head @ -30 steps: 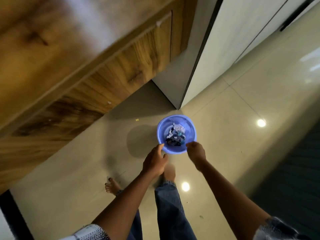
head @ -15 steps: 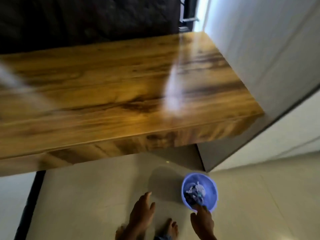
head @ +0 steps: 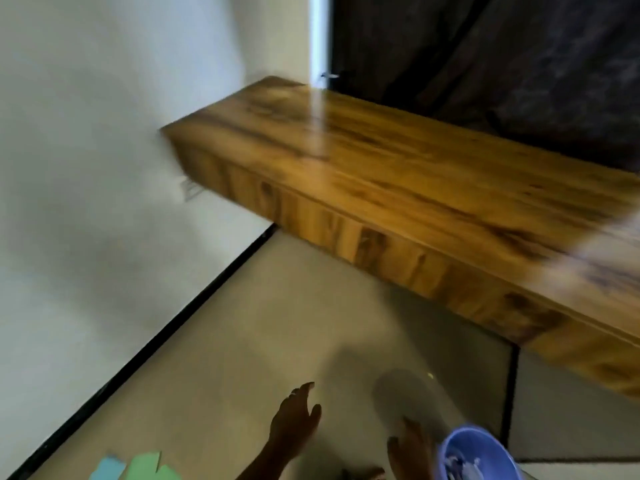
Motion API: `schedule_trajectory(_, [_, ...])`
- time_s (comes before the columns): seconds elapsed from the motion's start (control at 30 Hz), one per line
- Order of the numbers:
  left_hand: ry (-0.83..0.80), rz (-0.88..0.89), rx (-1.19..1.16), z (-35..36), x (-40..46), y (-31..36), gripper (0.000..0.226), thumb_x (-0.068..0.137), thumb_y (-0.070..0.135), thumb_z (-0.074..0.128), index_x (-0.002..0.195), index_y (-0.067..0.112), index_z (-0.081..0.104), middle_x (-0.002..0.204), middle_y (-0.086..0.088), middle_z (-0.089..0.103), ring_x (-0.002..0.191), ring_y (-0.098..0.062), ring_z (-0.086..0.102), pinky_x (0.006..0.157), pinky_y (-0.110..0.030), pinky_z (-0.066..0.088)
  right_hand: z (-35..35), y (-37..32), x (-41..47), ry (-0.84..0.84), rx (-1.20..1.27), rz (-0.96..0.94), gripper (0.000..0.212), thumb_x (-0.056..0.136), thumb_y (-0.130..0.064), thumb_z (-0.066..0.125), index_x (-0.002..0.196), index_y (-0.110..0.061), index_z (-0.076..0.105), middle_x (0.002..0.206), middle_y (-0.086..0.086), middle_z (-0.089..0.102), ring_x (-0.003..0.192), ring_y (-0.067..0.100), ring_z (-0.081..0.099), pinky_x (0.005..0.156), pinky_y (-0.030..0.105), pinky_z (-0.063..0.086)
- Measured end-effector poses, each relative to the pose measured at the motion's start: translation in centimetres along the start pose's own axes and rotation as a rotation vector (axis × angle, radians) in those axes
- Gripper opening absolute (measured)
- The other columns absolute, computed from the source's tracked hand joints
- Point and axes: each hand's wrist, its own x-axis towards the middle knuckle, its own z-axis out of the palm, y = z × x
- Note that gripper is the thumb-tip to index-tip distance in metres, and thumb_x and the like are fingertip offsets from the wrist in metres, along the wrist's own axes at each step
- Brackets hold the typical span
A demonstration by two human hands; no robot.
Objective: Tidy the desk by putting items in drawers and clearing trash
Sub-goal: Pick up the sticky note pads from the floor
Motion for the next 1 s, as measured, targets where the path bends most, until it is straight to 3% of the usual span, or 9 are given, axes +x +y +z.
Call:
schedule_trajectory(0.07, [0.045,-0.006,-0.048,-1.1,-2.7,-4.0,0.053,0.097,0.034,0.039,0.147,0.023,0.023,0.15,0.004,0.033,0.137,-0.013,0.032,0.111,-0.025,0.028,2.9,-2.6,-2.2,0.024,-0.003,-0.089,0.04,0.075,-0.02,0.052,0.112,-0.011,0.064,0.122,0.017,0.056,0.117,0.035,0.051,0.094,0.042,0.039])
schedule_trajectory(0.1, [0.064,-0.03,-0.065,-1.4,-3.6,-5.9,0.053,0.097,0.034,0.039,0.147,0.022,0.024,0.15,0.003,0.033,0.137,-0.014,0.032,0.111,-0.025,0.027,3.9,-3.4,-2.9,0.018,-0.02,-0.135,0.048,0.067,-0.029,0.046,0.106,-0.01,0.066,0.117,0.019,0.058,0.113,0.037,0.053,0.092,0.043,0.04])
schedule_trajectory(0.17, [0.104,-0.102,-0.112,-2.0,-7.7,-10.9,0.053,0.097,0.035,0.04,0.146,0.022,0.025,0.149,0.001,0.036,0.136,-0.015,0.034,0.111,-0.027,0.029,7.4,-5.5,-6.4,-0.067,-0.16,-0.206,0.064,0.06,-0.034,0.034,0.111,-0.01,0.064,0.118,0.019,0.057,0.111,0.036,0.052,0.091,0.041,0.041])
schedule_trajectory(0.3, [0.179,-0.259,-0.205,-2.5,-14.9,-18.6,0.052,0.096,0.034,0.042,0.144,0.022,0.028,0.144,-0.001,0.042,0.132,-0.018,0.04,0.108,-0.029,0.033,11.4,-8.8,-11.7,-0.181,-0.408,-0.329,0.033,0.089,-0.025,0.042,0.12,-0.02,0.053,0.128,0.006,0.048,0.118,0.027,0.047,0.088,0.032,0.041])
schedule_trajectory(0.4, [0.216,-0.408,-0.274,-2.1,-19.8,-23.3,0.051,0.097,0.034,0.041,0.144,0.022,0.028,0.145,-0.003,0.041,0.133,-0.019,0.039,0.107,-0.03,0.033,14.1,-10.5,-14.9,-0.242,-0.443,-0.423,0.03,0.09,-0.017,0.046,0.118,-0.025,0.054,0.129,0.001,0.049,0.12,0.023,0.046,0.092,0.032,0.04])
schedule_trajectory(0.7, [0.252,-0.652,-0.486,0.1,-26.4,-27.6,0.05,0.097,0.031,0.043,0.144,0.019,0.03,0.147,-0.004,0.04,0.131,-0.02,0.042,0.104,-0.029,0.035,19.5,-13.0,-18.7,-0.36,-0.431,-0.584,0.03,0.093,-0.016,0.048,0.123,-0.022,0.052,0.132,0.0,0.05,0.123,0.018,0.043,0.102,0.032,0.033])
schedule_trajectory(1.0, [0.218,-0.678,-0.507,0.0,-25.4,-30.6,0.05,0.098,0.03,0.043,0.144,0.019,0.029,0.15,-0.003,0.036,0.135,-0.02,0.037,0.108,-0.03,0.032,23.7,-14.1,-18.3,-0.383,-0.502,-0.578,0.036,0.093,-0.016,0.045,0.129,-0.018,0.048,0.134,0.001,0.048,0.125,0.019,0.042,0.102,0.033,0.033])
